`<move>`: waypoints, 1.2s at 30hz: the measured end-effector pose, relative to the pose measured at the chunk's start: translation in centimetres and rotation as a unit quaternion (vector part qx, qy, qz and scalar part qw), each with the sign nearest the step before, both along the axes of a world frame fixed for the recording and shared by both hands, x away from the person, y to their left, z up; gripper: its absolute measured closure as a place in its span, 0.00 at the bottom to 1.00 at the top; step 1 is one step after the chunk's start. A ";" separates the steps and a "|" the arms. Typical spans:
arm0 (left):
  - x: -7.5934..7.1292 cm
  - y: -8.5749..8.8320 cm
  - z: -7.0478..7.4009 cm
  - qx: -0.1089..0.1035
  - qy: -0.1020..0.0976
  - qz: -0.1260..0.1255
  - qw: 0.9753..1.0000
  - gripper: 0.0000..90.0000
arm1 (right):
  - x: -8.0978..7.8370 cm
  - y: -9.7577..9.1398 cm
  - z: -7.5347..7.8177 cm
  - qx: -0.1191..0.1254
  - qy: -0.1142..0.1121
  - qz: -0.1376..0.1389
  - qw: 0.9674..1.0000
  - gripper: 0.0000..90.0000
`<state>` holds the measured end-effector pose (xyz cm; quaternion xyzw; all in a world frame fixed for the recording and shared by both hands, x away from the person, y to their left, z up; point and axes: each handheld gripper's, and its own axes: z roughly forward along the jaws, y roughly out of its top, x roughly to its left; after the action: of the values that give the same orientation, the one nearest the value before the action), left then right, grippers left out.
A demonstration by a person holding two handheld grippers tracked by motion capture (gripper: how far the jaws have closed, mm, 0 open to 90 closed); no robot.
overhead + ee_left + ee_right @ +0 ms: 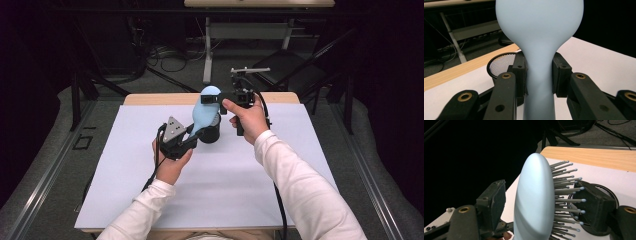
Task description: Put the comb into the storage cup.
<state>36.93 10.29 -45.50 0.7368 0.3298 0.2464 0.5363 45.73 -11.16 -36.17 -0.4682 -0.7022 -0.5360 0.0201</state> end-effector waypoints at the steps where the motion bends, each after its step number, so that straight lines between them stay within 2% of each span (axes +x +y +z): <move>1: 0.0 0.0 0.0 0.000 0.000 0.000 1.000 0.77 | 0.0 0.0 0.0 0.001 0.000 0.000 1.000 0.31; 14: 0.0 0.0 0.0 -0.002 0.000 0.001 1.000 0.77 | 0.1 0.2 -0.2 0.023 0.013 0.004 1.000 0.37; 36: 0.0 -0.1 -0.2 0.000 0.001 -0.001 1.000 0.77 | 0.5 0.1 -0.3 0.034 0.027 -0.007 0.999 0.43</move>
<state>36.95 10.21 -45.68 0.7375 0.3295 0.2454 0.5360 46.21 -11.09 -36.42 -0.4865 -0.6797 -0.5465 0.0510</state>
